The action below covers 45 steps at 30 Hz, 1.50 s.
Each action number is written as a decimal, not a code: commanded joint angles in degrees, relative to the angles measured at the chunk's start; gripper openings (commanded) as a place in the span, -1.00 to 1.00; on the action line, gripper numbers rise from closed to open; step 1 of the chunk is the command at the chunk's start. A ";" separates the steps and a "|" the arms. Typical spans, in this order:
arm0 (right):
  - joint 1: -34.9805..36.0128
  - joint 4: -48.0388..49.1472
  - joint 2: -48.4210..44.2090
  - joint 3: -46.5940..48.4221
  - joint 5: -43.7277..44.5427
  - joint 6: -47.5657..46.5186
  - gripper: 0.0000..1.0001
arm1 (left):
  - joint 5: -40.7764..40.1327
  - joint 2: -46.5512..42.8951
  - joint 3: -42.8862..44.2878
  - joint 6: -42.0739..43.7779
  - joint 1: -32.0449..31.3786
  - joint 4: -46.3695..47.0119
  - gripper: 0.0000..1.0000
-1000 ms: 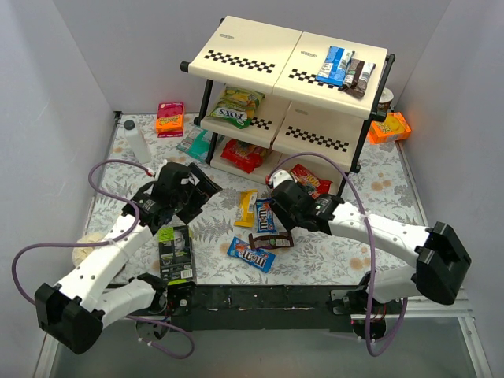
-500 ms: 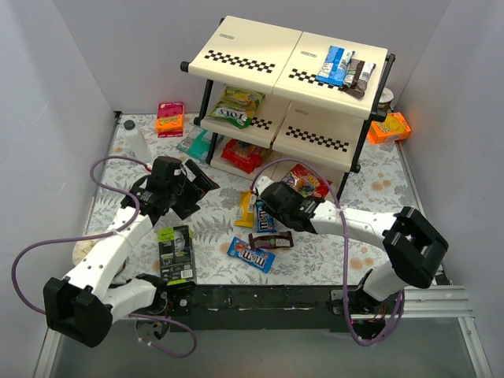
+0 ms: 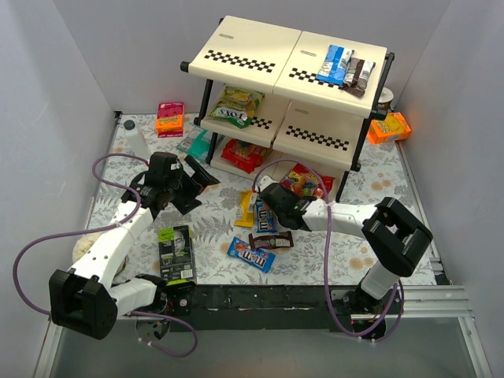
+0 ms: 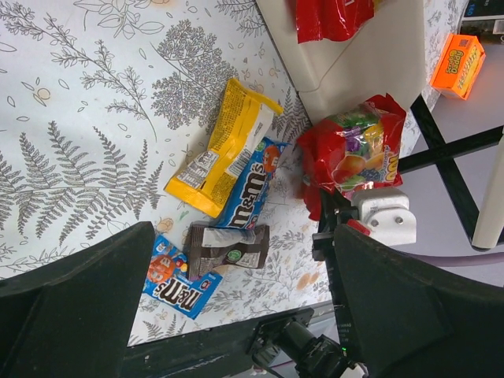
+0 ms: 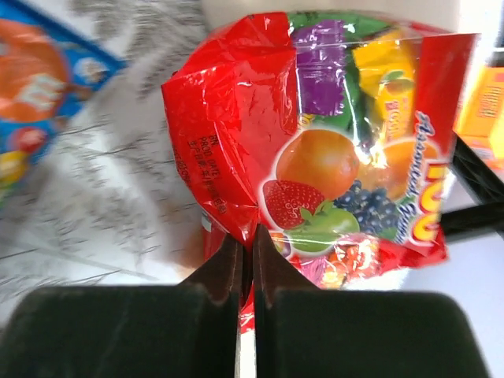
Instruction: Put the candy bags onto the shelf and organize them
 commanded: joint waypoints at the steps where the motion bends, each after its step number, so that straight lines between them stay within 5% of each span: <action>1: -2.74 5.92 -0.39 -0.39 11.49 -5.08 -0.97 | 2.04 -0.35 -0.26 1.30 0.95 0.64 0.96; 19: -4.59 43.89 -8.13 -10.24 8.61 -43.39 -0.97 | 5.99 0.44 -1.93 2.27 3.50 2.13 0.96; 45: -15.05 63.06 0.49 -18.94 -8.70 -52.73 -0.97 | 8.19 -0.79 -3.42 2.71 5.26 1.34 0.96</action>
